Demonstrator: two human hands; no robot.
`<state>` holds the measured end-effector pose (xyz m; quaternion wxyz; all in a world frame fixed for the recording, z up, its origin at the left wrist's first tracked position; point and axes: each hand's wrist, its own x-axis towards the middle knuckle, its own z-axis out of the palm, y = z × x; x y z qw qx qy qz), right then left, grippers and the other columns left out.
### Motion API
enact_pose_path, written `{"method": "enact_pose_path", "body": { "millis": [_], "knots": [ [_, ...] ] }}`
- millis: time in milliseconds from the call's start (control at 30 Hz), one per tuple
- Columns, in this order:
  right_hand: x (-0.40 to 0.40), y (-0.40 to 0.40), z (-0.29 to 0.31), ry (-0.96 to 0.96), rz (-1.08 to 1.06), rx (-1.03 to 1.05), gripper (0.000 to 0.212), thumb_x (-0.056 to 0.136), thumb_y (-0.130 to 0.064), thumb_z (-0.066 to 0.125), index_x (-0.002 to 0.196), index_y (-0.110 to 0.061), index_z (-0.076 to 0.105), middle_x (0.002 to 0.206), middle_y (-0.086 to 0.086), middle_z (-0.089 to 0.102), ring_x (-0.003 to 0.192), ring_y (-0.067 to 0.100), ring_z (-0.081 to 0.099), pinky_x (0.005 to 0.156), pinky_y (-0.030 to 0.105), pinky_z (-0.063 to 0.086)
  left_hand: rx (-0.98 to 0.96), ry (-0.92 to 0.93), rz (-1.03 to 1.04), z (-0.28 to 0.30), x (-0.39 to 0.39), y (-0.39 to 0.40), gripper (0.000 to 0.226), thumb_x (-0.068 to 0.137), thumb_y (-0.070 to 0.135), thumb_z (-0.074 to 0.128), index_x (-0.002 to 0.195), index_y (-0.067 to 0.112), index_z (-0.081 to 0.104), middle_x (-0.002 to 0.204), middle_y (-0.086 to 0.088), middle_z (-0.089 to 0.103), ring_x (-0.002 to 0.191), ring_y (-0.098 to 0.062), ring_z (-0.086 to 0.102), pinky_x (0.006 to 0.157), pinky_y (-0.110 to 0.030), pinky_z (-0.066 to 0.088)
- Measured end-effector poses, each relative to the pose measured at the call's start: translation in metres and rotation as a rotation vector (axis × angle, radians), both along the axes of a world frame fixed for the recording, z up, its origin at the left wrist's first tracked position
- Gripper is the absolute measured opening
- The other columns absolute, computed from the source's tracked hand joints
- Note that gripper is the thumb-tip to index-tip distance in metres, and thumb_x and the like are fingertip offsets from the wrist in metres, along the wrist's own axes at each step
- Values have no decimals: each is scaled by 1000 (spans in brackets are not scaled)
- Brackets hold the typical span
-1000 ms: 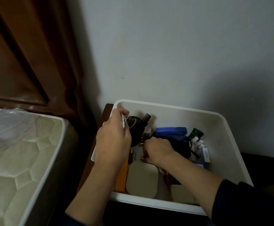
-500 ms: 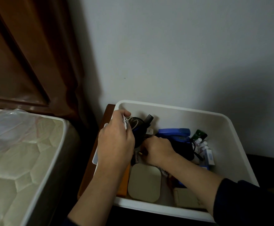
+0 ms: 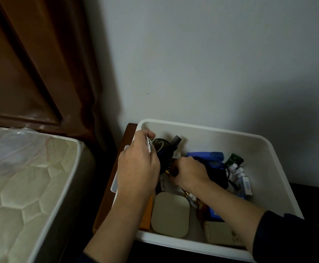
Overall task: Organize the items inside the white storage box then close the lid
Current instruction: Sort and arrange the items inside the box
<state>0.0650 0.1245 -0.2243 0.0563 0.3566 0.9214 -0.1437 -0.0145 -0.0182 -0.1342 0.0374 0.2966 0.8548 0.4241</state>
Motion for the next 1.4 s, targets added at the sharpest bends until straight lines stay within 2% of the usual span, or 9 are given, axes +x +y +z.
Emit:
{"method": "enact_pose_path", "body": {
  "millis": [100,167,467,733,900,1033,1167,1267,1400],
  "knots": [
    [2,5,1,-74,113,95,12,92,-31,71,103,-29,76,87,-6,65,89,23,71,68,31,49,1,8,5,-1,0,0,32,102,16,54,118,42,43,92,5,65,78,-20,65,72,-50,60],
    [3,6,1,-105,162,134,11,93,-25,69,102,-28,75,95,-3,70,92,24,72,72,34,55,9,7,5,-1,0,0,32,102,17,54,118,42,44,91,5,65,78,-21,65,71,-49,60],
    [8,11,4,-130,168,197,8,95,-19,69,101,-23,70,95,1,69,91,26,72,73,36,53,16,16,3,-2,0,0,32,101,15,54,117,41,44,89,7,64,76,-20,64,72,-51,59],
    [10,12,10,-56,165,144,12,97,-28,70,107,-22,69,99,0,70,91,23,71,78,39,58,21,1,-4,-1,0,0,32,102,17,53,117,44,43,89,7,66,74,-21,65,70,-51,60],
    [18,11,19,-153,53,1,23,83,-39,75,74,-25,59,76,-7,66,73,18,68,66,31,56,17,-12,-10,0,0,-1,33,102,16,54,118,44,43,91,7,66,77,-21,66,73,-51,60],
    [26,1,13,-273,93,50,37,83,-36,78,65,-25,48,66,-7,55,66,17,60,62,28,48,10,-18,-3,1,1,-1,33,102,18,55,118,44,43,94,6,67,82,-20,67,76,-51,61],
    [27,-5,7,-308,132,68,34,90,-35,76,69,-24,51,70,-5,55,69,19,59,65,31,49,-3,-16,-6,3,1,-2,32,102,17,55,119,42,43,96,5,68,84,-20,68,77,-49,61],
    [22,-6,9,-297,177,82,16,92,-36,74,91,-20,69,86,0,66,83,23,68,77,36,59,-9,-22,-2,3,1,-1,32,103,17,55,120,41,44,95,4,69,85,-21,68,79,-50,61],
    [14,-8,8,-269,217,126,15,95,-31,70,106,-20,71,94,3,68,90,24,71,81,40,60,-8,-17,5,4,2,-1,31,102,16,55,119,41,45,93,5,68,84,-21,68,81,-51,60]
  ]
}}
